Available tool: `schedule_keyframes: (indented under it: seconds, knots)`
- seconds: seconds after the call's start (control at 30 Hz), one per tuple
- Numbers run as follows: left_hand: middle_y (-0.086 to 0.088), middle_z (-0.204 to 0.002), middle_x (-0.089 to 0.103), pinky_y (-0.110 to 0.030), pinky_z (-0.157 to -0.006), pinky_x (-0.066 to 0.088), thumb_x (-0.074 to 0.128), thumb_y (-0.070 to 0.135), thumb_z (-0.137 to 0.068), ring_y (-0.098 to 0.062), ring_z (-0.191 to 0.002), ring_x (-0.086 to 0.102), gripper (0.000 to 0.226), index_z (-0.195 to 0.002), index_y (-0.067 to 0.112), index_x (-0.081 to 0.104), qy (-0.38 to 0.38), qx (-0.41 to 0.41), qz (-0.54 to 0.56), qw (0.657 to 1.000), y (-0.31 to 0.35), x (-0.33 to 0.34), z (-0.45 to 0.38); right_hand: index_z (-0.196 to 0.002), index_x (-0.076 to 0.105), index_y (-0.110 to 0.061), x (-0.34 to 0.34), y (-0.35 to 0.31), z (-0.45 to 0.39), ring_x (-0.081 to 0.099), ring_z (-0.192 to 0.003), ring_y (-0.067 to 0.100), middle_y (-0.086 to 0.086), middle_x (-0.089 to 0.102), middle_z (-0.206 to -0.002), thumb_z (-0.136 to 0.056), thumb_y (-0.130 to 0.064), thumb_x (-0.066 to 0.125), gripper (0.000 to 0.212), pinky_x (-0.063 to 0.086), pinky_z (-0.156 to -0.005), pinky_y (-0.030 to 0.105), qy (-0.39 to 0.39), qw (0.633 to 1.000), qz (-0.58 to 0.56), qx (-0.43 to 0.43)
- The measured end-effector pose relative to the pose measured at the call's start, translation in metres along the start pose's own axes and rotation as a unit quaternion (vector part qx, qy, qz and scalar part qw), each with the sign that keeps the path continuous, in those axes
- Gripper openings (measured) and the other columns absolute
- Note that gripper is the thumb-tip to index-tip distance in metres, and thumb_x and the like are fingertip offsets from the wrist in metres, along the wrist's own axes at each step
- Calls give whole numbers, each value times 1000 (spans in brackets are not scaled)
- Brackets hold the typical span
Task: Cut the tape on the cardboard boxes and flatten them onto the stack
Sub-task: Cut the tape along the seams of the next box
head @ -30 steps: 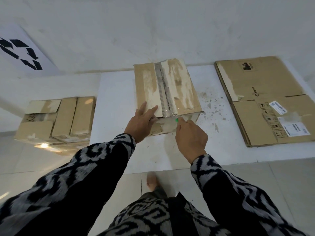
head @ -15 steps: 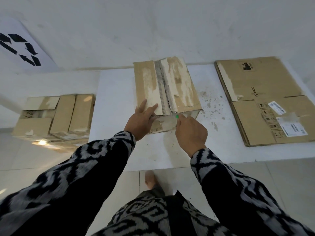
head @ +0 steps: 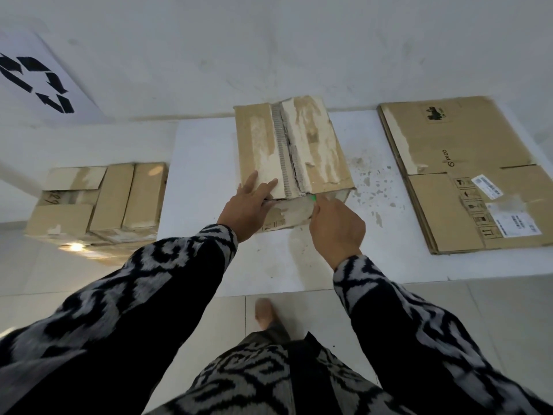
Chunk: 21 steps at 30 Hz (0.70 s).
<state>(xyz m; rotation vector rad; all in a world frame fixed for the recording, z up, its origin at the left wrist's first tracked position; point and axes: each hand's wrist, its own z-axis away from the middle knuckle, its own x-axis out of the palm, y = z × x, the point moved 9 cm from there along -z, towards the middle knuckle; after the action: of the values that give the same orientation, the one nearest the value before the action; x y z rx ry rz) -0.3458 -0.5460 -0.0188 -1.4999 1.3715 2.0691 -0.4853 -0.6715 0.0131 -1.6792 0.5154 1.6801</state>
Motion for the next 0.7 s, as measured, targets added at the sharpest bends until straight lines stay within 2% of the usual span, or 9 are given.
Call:
schedule_keyframes:
  seconds: [0.1, 0.2, 0.3, 0.4, 0.5, 0.57, 0.63, 0.67, 0.7]
  knots:
    - [9, -128, 61, -54, -109, 38, 41, 27, -105, -16, -152, 5, 37, -139, 14, 45, -2, 3, -2, 1000, -1, -1, 0, -120, 57, -20, -4, 22, 0, 53, -70, 21, 2, 60, -93, -105, -26, 32, 30, 31, -57, 26, 2, 1000, 18, 11]
    - [8, -128, 61, -54, -108, 38, 42, 26, -105, -16, -152, 5, 35, -136, 13, 46, 6, 7, 10, 1000, 0, 0, 0, -118, 59, -23, -13, 52, 1, 47, -62, 18, -2, 52, -77, -106, -33, 29, 34, 26, -50, 25, 26, 999, -2, 27]
    - [6, -133, 59, -54, -109, 37, 45, 27, -103, -14, -152, 6, 30, -129, 11, 49, 10, 8, 35, 999, -1, -1, 2, -118, 62, -32, -17, 53, 6, 50, -63, 17, -5, 54, -76, -104, -38, 31, 34, 29, -51, 25, 18, 1000, -12, 7]
    - [12, -129, 57, -51, -106, 41, 50, 32, -101, -14, -151, 7, 45, -143, 18, 40, 24, 5, 52, 998, -2, -8, 3, -126, 56, -38, -26, 65, 24, 57, -76, 17, -8, 65, -90, -98, -51, 41, 34, 37, -60, 27, 19, 997, -77, 9]
    - [13, -146, 42, -45, -102, 44, 59, 40, -95, -20, -152, 6, 63, -145, 33, 22, 49, -39, 62, 996, -4, -13, 9, -132, 52, -40, -43, 66, 1, 61, -81, 19, -10, 60, -85, -92, -63, 50, 46, 36, -60, 27, 62, 992, -108, -30]
    - [8, -151, 36, -41, -99, 46, 66, 42, -90, -19, -145, 27, 76, -148, 28, 19, 67, -68, 90, 991, -5, -17, 11, -141, 46, -41, -43, 56, -35, 61, -84, 18, -8, 64, -91, -88, -68, 51, 60, 36, -60, 27, 21, 993, -90, -70]
    - [5, -151, 37, -38, -97, 47, 69, 40, -88, -19, -129, 48, 81, -150, 20, 22, 71, -83, 109, 988, -7, -22, 12, -147, 40, -40, -32, 50, -65, 63, -104, 19, -6, 67, -118, -83, -72, 55, 73, 40, -68, 28, -60, 990, -77, -101]
    - [4, -151, 37, -36, -98, 46, 70, 40, -88, -19, -125, 50, 79, -149, 19, 24, 65, -86, 109, 988, -9, -25, 11, -145, 44, -40, -28, 49, -75, 61, -112, 19, -8, 65, -126, -82, -73, 56, 72, 42, -72, 28, -83, 988, -79, -108]
    - [5, -153, 37, -35, -99, 44, 69, 40, -88, -19, -125, 50, 79, -149, 18, 25, 55, -90, 106, 989, -12, -26, 11, -139, 53, -40, -26, 52, -82, 62, -111, 18, -10, 66, -123, -84, -73, 54, 64, 43, -72, 27, -79, 987, -82, -112]
